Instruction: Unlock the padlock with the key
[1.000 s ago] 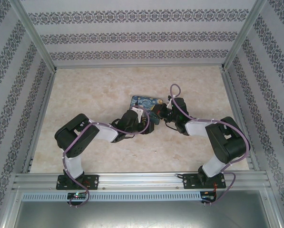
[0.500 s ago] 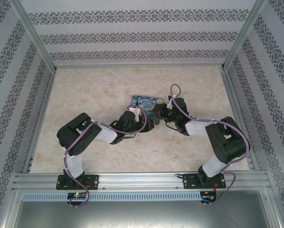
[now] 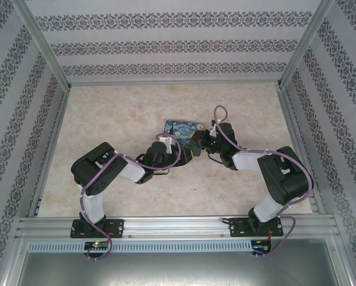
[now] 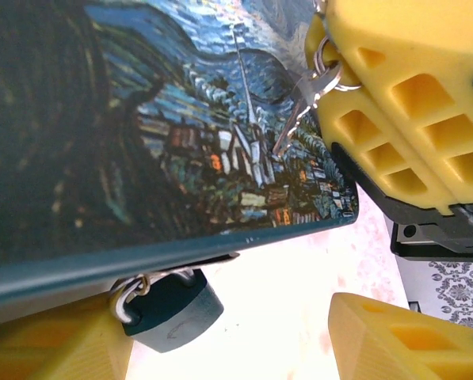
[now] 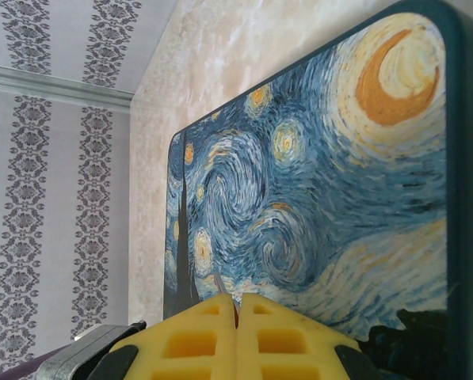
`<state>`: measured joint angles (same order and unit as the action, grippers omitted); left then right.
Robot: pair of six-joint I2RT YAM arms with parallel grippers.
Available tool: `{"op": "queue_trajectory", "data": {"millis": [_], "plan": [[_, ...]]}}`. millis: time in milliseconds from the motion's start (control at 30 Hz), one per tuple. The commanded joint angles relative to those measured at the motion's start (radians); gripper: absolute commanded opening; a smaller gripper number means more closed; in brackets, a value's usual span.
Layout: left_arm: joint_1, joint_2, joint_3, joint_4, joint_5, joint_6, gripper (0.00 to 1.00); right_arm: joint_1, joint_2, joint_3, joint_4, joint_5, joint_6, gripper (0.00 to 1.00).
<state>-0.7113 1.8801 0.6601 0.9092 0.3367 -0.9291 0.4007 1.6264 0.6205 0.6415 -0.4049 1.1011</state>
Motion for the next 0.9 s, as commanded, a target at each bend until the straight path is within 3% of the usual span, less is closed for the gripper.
{"op": "queue_trajectory", "data": {"millis": [0, 167, 667, 867], "plan": [[0.006, -0.062, -0.018, 0.088, 0.001, -0.025, 0.65, -0.009, 0.025, -0.018, 0.012, 0.008, 0.005, 0.00], [0.004, -0.092, -0.017, 0.047, -0.004, -0.005, 0.65, -0.010, 0.036, -0.020, 0.021, 0.006, 0.006, 0.00], [0.004, 0.008, -0.021, 0.078, -0.026, -0.040, 0.66, -0.010, 0.041, -0.028, 0.040, 0.003, 0.016, 0.00], [0.004, 0.006, -0.025, 0.015, -0.067, -0.025, 0.71, -0.010, 0.044, -0.027, 0.041, 0.002, 0.018, 0.00]]}}
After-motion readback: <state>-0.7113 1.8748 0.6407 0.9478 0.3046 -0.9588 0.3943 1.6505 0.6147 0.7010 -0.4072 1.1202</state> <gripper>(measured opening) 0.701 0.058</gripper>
